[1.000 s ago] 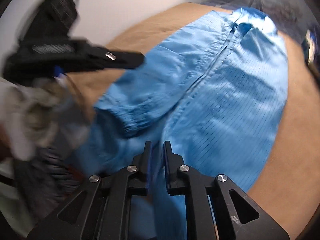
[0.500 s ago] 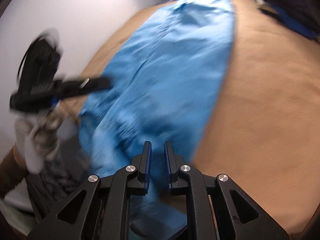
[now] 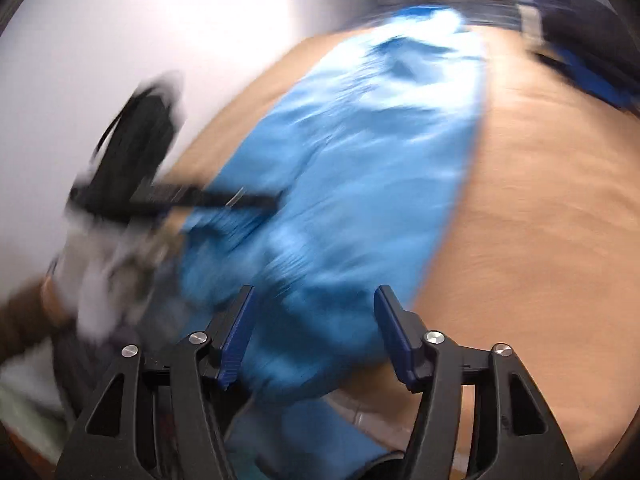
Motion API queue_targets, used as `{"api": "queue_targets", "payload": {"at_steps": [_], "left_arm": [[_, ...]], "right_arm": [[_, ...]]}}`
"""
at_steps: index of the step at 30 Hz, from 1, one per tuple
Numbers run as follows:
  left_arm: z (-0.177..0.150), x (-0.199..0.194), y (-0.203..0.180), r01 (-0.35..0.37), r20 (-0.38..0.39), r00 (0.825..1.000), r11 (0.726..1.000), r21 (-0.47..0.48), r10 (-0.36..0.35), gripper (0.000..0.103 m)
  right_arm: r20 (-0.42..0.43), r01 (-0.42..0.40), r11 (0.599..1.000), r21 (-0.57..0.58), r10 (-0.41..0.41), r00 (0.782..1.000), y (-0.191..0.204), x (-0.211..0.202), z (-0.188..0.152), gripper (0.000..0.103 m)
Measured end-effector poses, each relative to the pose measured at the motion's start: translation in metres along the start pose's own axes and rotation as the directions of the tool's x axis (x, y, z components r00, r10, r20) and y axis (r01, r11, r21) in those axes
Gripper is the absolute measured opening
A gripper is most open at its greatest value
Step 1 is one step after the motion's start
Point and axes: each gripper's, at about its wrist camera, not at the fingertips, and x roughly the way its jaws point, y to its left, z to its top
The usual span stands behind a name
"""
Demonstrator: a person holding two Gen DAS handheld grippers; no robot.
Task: Fold large clothes
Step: 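Open both tools and lift them off the narrowed jacket, then lower both tools to the jacket hem and close on the fabric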
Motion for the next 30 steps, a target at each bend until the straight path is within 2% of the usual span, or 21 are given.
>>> {"api": "queue_targets", "payload": {"at_steps": [2, 4, 5, 6, 7, 8, 14, 15, 18, 20, 22, 24, 26, 28, 30], "left_arm": [[-0.002, 0.007, -0.003, 0.001, -0.018, 1.0, 1.0, 0.008, -0.001, 0.031], [-0.003, 0.015, -0.006, -0.004, -0.038, 0.999, 1.0, 0.024, 0.005, 0.031], [-0.002, 0.019, -0.008, -0.012, -0.043, 0.999, 0.999, 0.033, 0.013, 0.029], [-0.003, 0.02, -0.009, -0.011, -0.047, 0.999, 0.999, 0.04, 0.013, 0.02], [-0.003, 0.024, -0.012, -0.009, -0.056, 0.998, 0.999, 0.046, 0.012, 0.015], [-0.004, 0.028, -0.014, -0.011, -0.065, 0.998, 0.999, 0.052, 0.015, 0.01], [-0.011, 0.037, -0.027, -0.045, -0.071, 0.996, 0.992, 0.122, 0.053, 0.008], [-0.011, 0.036, -0.026, -0.044, -0.071, 0.996, 0.991, 0.123, 0.053, 0.008], [-0.011, 0.025, -0.026, -0.028, -0.075, 0.997, 0.994, 0.105, 0.036, 0.009], [-0.01, 0.006, -0.028, 0.001, -0.06, 0.998, 0.993, 0.118, 0.007, 0.009], [-0.008, -0.017, -0.029, 0.009, -0.009, 1.0, 0.989, 0.149, -0.008, 0.013], [-0.004, -0.041, -0.027, -0.006, 0.063, 0.998, 0.985, 0.172, -0.005, 0.025], [0.001, -0.06, -0.019, -0.059, 0.14, 0.99, 0.982, 0.181, 0.034, 0.026], [0.007, -0.07, -0.007, -0.106, 0.176, 0.981, 0.982, 0.159, 0.078, 0.026], [0.012, -0.075, 0.01, -0.136, 0.2, 0.973, 0.985, 0.109, 0.112, 0.026]], "right_arm": [[-0.018, 0.039, 0.996, 0.076, -0.038, 0.999, -0.017, 0.009, 0.003, 0.061], [-0.056, 0.028, 0.993, 0.118, -0.021, 0.998, -0.027, 0.023, 0.001, 0.055], [-0.076, 0.013, 0.992, 0.127, -0.003, 0.997, -0.027, 0.03, -0.002, 0.04], [-0.095, -0.001, 0.992, 0.128, 0.013, 0.995, -0.03, 0.033, -0.004, 0.012], [-0.126, -0.011, 0.993, 0.117, 0.025, 0.992, -0.027, 0.04, -0.005, 0.004], [-0.127, 0.013, 0.995, 0.095, -0.001, 0.992, -0.025, 0.042, -0.006, 0.004], [-0.136, 0.119, 0.993, -0.012, -0.12, 0.983, -0.011, 0.035, -0.008, 0.002], [-0.144, 0.122, 0.992, -0.038, -0.127, 0.981, -0.008, 0.036, -0.01, 0.007], [-0.144, 0.096, 0.995, -0.032, -0.1, 0.985, -0.008, 0.028, -0.007, 0.009], [-0.08, 0.091, 0.995, -0.047, -0.095, 0.992, -0.007, 0.01, 0.0, 0.01], [0.014, 0.065, 0.997, -0.042, -0.064, 0.998, -0.009, -0.01, 0.012, 0.01], [0.138, 0.064, 0.997, -0.038, -0.058, 0.989, -0.01, -0.024, 0.029, 0.01], [0.21, 0.106, 0.993, -0.054, -0.092, 0.973, -0.008, -0.018, 0.043, 0.01], [0.234, 0.156, 0.985, -0.079, -0.133, 0.963, -0.005, -0.005, 0.059, 0.01], [0.215, 0.187, 0.976, -0.108, -0.161, 0.963, -0.001, 0.017, 0.075, 0.01]]}}
